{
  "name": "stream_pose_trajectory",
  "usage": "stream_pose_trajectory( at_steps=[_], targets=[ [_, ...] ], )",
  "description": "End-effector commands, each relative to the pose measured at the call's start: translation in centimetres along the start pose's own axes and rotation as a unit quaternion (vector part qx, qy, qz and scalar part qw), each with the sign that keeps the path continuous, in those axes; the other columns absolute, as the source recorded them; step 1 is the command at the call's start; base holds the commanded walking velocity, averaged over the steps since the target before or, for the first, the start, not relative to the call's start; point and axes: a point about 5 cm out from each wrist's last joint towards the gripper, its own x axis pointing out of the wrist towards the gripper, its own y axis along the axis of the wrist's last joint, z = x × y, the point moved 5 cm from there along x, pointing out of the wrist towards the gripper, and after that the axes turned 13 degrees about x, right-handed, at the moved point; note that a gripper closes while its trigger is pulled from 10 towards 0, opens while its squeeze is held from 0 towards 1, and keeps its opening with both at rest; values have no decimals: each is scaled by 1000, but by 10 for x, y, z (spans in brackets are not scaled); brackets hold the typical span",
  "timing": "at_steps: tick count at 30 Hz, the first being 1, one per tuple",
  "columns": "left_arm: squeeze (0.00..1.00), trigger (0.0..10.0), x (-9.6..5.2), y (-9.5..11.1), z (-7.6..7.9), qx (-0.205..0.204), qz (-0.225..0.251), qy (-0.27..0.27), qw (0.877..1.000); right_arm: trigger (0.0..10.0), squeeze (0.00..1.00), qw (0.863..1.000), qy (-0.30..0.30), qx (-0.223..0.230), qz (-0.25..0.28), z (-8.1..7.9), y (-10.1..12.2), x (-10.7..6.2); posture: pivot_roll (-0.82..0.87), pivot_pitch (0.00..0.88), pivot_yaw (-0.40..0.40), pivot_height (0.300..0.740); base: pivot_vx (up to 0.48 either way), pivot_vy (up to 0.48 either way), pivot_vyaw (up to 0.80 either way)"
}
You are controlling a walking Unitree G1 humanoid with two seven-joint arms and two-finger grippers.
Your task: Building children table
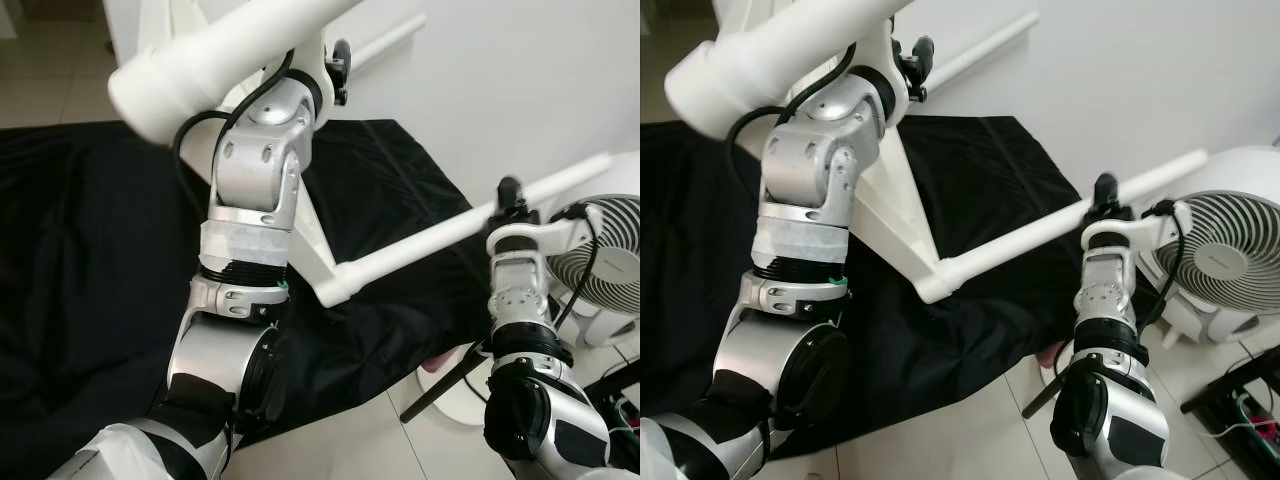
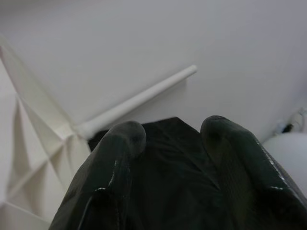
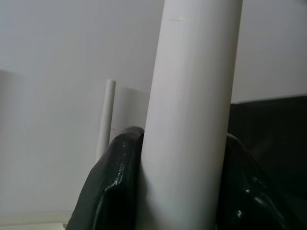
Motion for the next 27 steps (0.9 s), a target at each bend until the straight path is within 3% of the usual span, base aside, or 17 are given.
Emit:
stream_pose_trajectory(
  at_steps=[1,2,3,4,5,12,19,20,21,23,24,25,27],
  targets=[
    [0,10000,-2,-4,12,3,-1,-18,1000,0,0,980,-127,-57,-142,80,-73,-50,121,107,-35,740,0,0,0],
    [0,10000,-2,-4,13,6,2,-21,1000,0,0,980,-126,-57,-144,79,-74,-49,121,107,-35,740,0,0,0],
    [0,10000,-3,-6,16,7,2,-27,1000,8824,0,979,-124,-61,-149,79,-75,-49,120,109,-33,740,0,0,0],
    [0,10000,-3,-6,16,7,2,-27,1000,8824,0,979,-124,-61,-149,79,-75,-49,120,109,-33,740,0,0,0],
    [0,10000,-5,-6,20,11,7,-39,999,10000,0,979,-121,-64,-151,78,-75,-49,119,108,-32,740,0,0,0],
    [0,10000,-16,-15,41,26,21,-91,995,10000,0,981,-107,-60,-151,74,-73,-44,116,108,-26,740,0,0,0],
    [0,10000,-36,-42,59,45,19,-173,984,10000,0,982,-87,-57,-155,69,-75,-43,110,114,-13,740,0,0,0],
    [0,10000,-42,-51,63,58,15,-197,979,10000,263,983,-78,-54,-157,67,-76,-44,111,117,-11,740,0,0,0],
    [0,10000,-46,-57,65,68,12,-213,975,10000,647,983,-73,-51,-158,65,-76,-44,111,117,-11,740,0,0,0],
    [0,10000,-53,-65,68,81,11,-231,969,10000,647,984,-68,-44,-159,64,-78,-44,112,121,-9,740,0,0,0],
    [0,10000,-62,-76,74,113,18,-264,958,10000,1000,985,-60,-33,-160,62,-79,-44,115,124,-11,740,0,0,0],
    [0,10000,-62,-76,74,113,18,-264,958,10000,1000,985,-60,-33,-160,62,-79,-44,115,124,-11,740,0,0,0],
    [0,10000,-79,-90,83,147,26,-317,937,10000,1000,986,-51,-26,-160,60,-79,-44,120,128,-11,740,0,0,0]
  ],
)
